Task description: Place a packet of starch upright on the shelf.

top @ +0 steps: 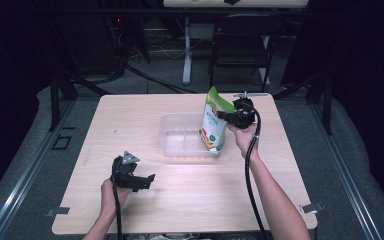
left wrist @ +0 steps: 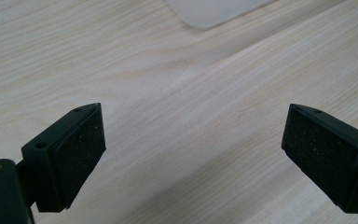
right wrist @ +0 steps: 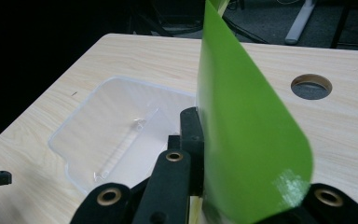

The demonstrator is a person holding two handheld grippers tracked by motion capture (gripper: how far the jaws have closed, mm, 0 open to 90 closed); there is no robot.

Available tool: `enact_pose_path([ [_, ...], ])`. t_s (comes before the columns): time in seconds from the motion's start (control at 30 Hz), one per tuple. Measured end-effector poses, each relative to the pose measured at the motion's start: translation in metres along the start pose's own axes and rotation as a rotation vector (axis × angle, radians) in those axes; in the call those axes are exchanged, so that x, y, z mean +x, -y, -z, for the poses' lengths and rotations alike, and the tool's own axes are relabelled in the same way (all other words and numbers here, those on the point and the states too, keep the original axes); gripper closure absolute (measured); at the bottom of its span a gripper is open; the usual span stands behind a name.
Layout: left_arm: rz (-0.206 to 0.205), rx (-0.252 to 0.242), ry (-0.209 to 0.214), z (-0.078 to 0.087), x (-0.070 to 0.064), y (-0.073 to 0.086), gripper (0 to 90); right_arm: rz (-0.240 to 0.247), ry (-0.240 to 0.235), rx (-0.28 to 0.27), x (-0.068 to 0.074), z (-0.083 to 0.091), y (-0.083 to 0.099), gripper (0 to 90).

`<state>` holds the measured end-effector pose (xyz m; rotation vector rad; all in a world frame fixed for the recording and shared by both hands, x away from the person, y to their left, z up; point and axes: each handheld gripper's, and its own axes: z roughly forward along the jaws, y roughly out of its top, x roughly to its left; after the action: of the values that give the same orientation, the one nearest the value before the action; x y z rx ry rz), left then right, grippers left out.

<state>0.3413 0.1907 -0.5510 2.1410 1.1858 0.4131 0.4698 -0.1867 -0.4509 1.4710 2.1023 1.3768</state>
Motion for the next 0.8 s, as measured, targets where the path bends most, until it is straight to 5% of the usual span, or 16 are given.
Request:
enact_pose_path([
  [0.27, -0.008, 0.008, 0.007, -0.001, -0.001, -0.001, 6.0, 0.029, 0.032, 0.006, 0.000, 0.003, 0.004, 89.8],
  [0.6, -0.014, 0.001, 0.002, -0.001, -0.003, -0.002, 6.0, 0.004, 0.023, 0.039, -0.010, 0.008, 0.005, 82.9],
  [0.8, -0.011, 0.004, 0.004, -0.002, -0.002, -0.001, 6.0, 0.017, 0.032, 0.082, -0.012, 0.012, 0.003, 63.7],
])
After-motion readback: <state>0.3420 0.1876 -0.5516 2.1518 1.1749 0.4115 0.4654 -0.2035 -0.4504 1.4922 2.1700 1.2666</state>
